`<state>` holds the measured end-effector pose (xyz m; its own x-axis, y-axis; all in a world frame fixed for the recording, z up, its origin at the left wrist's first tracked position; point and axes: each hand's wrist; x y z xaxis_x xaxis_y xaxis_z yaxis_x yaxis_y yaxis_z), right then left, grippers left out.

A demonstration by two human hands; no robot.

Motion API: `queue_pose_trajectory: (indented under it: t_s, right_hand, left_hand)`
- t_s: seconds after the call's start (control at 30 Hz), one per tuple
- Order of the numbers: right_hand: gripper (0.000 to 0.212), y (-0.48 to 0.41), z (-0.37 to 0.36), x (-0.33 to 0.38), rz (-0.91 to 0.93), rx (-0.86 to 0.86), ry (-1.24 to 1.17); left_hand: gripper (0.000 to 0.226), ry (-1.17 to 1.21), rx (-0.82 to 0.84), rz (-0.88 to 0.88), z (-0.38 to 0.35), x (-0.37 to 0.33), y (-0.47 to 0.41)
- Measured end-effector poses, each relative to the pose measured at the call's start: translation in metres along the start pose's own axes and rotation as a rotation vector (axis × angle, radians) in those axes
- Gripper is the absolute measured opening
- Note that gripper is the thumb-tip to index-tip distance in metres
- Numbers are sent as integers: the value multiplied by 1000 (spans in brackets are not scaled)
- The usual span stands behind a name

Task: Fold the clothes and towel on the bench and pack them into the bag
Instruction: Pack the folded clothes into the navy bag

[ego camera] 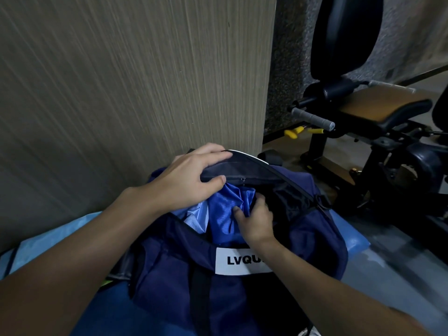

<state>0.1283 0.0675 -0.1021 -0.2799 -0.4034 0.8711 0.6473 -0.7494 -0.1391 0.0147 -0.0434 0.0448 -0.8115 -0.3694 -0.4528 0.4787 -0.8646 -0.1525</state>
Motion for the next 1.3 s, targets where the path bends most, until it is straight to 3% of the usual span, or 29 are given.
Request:
queue_pose_trajectory:
  t_s: [0.07, 0.17, 0.23, 0.3, 0.43, 0.63, 0.77, 0.97, 1.3]
  right_hand:
    - [63, 8, 5, 2, 150, -57, 284]
    - [54, 17, 11, 9, 604, -132, 520]
    - [45, 13, 13, 14, 844, 5, 481]
    - [45, 6, 12, 16, 920, 191, 485]
    - [61, -7, 9, 7, 643, 443, 593]
    - [97, -17, 9, -11, 234, 521, 372]
    - [105, -20, -4, -7, 227, 544, 256]
    - [102, -15, -4, -9, 336, 564, 443]
    - [106, -16, -12, -9, 332, 595, 444]
  left_hand:
    - [64, -9, -1, 2, -1, 0, 0]
    - [64, -12, 0, -1, -4, 0, 0]
    - [63, -8, -11, -6, -5, 0, 0]
    - [63, -5, -14, -5, -5, -1, 1]
    - [64, -12, 0, 10, -4, -1, 0]
    - [65, -15, 24, 22, -4, 0, 1]
    - [65, -25, 33, 22, -3, -2, 3]
    - [65, -43, 41, 13, -2, 3, 8]
    - [68, -44, 82, 28, 0, 4, 10]
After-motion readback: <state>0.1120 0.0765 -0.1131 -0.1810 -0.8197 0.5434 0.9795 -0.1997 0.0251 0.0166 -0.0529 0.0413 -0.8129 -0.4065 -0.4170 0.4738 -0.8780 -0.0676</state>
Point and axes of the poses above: each hand's wrist, its own y-axis away from the middle knuckle, its own z-axis out of the back of the hand, x = y × z, and after that the axes turned 15 degrees about z, right-handed
